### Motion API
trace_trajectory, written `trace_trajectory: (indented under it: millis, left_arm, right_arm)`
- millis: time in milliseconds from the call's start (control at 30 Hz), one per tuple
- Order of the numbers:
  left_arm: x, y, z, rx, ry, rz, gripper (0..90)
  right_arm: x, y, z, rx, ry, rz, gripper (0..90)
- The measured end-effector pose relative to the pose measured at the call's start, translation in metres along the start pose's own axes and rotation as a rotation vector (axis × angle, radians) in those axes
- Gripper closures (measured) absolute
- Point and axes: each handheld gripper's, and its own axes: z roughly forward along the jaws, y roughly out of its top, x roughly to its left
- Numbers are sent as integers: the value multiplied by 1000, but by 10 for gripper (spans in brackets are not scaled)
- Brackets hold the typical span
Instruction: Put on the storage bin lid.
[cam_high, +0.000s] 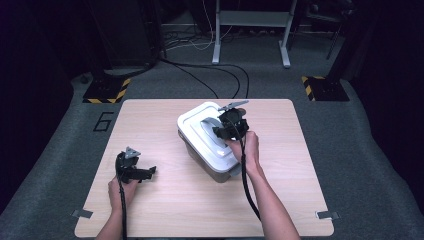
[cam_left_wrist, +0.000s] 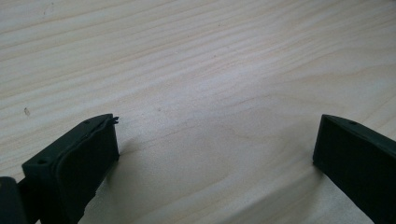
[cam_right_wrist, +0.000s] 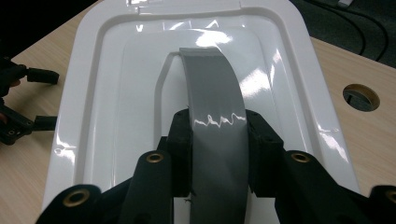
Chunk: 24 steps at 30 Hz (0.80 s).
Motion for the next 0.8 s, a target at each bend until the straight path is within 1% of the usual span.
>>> trace_trajectory:
  millis: [100,133,167,200,267,300,367,400,467,533,567,667,700,733,767,800]
  left_arm:
    - [0,0,0,-1,0,-2,0]
    - [-1,0,1,-13,2,-17,0]
    - [-1,0,1,-10,1,-13,0]
    - [-1,0,1,-13,1,-17,0]
    - [0,0,0,-5,0,-7,0]
    - [-1,0,1,-13,1,-17,0]
    - [-1,0,1,-12,1,-15,0]
    - [0,0,0,5,0,6,0]
    - [0,0,0,0,-1,1,0]
    - [1,0,0,3,1,9,0]
    - [0,0,0,-4,1,-1,0]
    - [0,0,0,-3,2,-5,0]
    - [0,0,0,4,2,4,0]
    - [0,0,0,1,0,-4,0]
    - [1,0,0,9,0,6,0]
    - [-1,0,1,-10,2,-18,0]
  right_arm:
    - [-1,-3,1,-1,5,2,667]
    - [0,-4,0,-1,1,1,667]
    - [1,-4,1,-4,-2,-13,667]
    - [2,-4,1,-2,-6,-15,667]
    - [4,-5,1,-5,-13,-25,667]
    - [4,-5,2,-10,-20,-36,668]
    - [5,-5,1,-6,-25,-43,668]
    - [5,-5,2,-6,-26,-44,667]
    - [4,-4,1,-2,-21,-44,667]
    - [3,-3,2,0,-18,-55,665]
    - [3,-3,1,2,-18,-50,665]
    - [2,-2,1,4,-10,-62,661]
    - [2,-2,1,4,-12,-68,660]
    - [2,-2,1,5,-13,-78,657]
    - [2,-1,1,6,-13,-83,649]
    - [1,-1,0,-3,-12,-79,631]
